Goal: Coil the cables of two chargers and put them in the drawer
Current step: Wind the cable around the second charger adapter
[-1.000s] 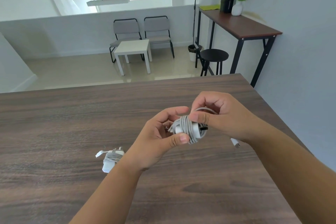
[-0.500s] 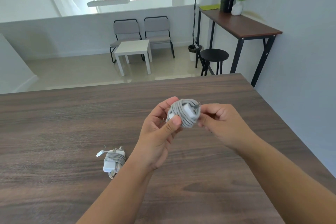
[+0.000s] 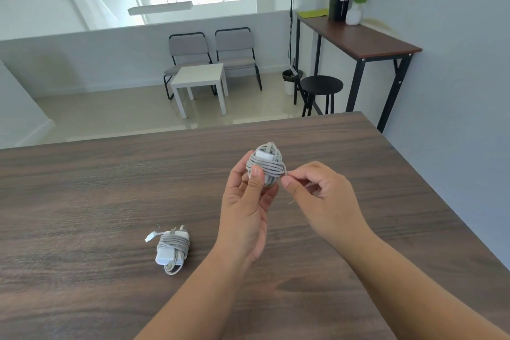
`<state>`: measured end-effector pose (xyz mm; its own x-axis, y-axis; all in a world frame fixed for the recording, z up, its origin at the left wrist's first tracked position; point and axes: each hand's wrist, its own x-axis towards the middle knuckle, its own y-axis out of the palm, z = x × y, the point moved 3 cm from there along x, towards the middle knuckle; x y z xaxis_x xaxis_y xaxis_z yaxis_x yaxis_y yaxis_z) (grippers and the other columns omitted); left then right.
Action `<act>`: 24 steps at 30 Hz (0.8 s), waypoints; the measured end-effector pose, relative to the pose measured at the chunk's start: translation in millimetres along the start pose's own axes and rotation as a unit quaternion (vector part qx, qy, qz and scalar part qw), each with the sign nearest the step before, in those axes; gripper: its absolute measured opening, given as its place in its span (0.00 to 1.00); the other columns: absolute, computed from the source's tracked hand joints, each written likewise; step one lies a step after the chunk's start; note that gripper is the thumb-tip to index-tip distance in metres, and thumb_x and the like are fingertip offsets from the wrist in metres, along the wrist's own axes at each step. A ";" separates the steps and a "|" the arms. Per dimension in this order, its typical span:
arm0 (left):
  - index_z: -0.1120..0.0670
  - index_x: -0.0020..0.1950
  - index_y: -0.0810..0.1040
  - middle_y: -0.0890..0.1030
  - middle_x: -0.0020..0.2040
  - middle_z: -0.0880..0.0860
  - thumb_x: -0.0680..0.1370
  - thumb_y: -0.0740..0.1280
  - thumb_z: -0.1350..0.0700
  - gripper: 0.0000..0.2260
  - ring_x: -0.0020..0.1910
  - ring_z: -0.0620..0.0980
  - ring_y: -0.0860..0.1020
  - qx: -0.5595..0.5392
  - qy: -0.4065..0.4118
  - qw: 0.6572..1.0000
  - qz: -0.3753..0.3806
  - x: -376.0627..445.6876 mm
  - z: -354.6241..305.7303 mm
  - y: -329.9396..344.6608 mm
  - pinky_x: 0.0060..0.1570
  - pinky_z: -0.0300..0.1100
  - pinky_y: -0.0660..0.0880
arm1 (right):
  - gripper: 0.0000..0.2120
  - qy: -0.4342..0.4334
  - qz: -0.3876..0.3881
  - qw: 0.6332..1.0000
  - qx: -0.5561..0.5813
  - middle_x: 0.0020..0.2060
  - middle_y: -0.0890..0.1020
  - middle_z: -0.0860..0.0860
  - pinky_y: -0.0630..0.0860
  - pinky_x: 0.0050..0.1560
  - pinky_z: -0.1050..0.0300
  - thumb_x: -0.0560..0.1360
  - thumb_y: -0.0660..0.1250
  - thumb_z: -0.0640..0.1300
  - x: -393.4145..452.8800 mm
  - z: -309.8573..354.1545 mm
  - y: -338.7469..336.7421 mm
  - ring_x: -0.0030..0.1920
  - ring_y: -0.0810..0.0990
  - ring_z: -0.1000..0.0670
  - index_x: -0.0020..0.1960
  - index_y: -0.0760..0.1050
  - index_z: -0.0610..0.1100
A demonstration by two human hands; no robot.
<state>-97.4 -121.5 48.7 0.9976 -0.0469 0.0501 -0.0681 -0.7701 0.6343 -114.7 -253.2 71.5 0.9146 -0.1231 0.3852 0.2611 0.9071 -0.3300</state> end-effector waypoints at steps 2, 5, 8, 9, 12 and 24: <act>0.53 0.63 0.75 0.81 0.57 0.54 0.75 0.71 0.53 0.17 0.50 0.46 0.82 0.052 0.004 0.999 0.000 1.4 0.8 -6.9 0.47 0.37 0.79 | 0.03 0.013 0.002 1.000 0.016 0.39 0.82 0.55 0.75 0.41 0.62 0.74 0.71 0.43 1.5 -1.3 -1.3 0.39 0.79 0.54 0.43 0.84 0.48; 0.54 0.59 0.74 0.81 0.58 0.55 0.71 0.72 0.56 0.18 0.49 0.47 0.82 0.118 0.001 0.993 0.018 5.5 -3.0 -15.8 0.45 0.40 0.79 | 0.04 0.030 0.008 0.999 0.013 0.38 0.82 0.54 0.73 0.40 0.63 0.74 0.72 0.42 3.6 -2.9 -3.5 0.38 0.78 0.55 0.41 0.84 0.49; 0.55 0.57 0.73 0.83 0.56 0.57 0.67 0.79 0.56 0.23 0.48 0.51 0.83 0.203 0.018 0.978 0.047 12.3 -10.7 -21.3 0.47 0.44 0.81 | 0.06 0.038 0.027 0.999 -0.007 0.37 0.82 0.55 0.69 0.37 0.69 0.74 0.71 0.42 4.5 -1.6 -5.7 0.34 0.75 0.58 0.41 0.83 0.51; 0.55 0.58 0.73 0.83 0.56 0.57 0.65 0.80 0.53 0.26 0.48 0.52 0.83 0.238 0.027 0.970 0.054 15.1 -13.6 -23.3 0.50 0.47 0.81 | 0.06 0.042 0.040 0.998 -0.014 0.37 0.82 0.55 0.68 0.37 0.70 0.74 0.71 0.43 5.1 -1.6 -6.1 0.34 0.75 0.59 0.41 0.84 0.52; 0.44 0.66 0.71 0.84 0.54 0.51 0.65 0.76 0.44 0.31 0.51 0.53 0.82 0.347 0.046 0.933 0.089 20.9 -20.1 -27.4 0.54 0.47 0.79 | 0.06 0.066 0.077 0.995 -0.003 0.39 0.82 0.54 0.68 0.37 0.67 0.74 0.71 0.43 6.7 -4.5 -7.4 0.34 0.73 0.59 0.44 0.84 0.53; 0.57 0.62 0.74 0.84 0.52 0.53 0.64 0.80 0.47 0.32 0.50 0.50 0.81 0.146 -0.022 0.983 0.108 14.7 -8.6 -18.2 0.51 0.45 0.77 | 0.05 0.206 0.145 0.912 0.324 0.34 0.79 0.44 0.77 0.35 0.63 0.72 0.68 0.30 14.4 4.9 -16.5 0.31 0.76 0.53 0.47 0.79 0.33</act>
<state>-81.5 -102.6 44.5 0.9598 -0.2528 0.1219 -0.2802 -0.8881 0.3643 -107.4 -267.9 86.7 0.9895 0.1396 -0.0372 -0.1250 0.9566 0.2632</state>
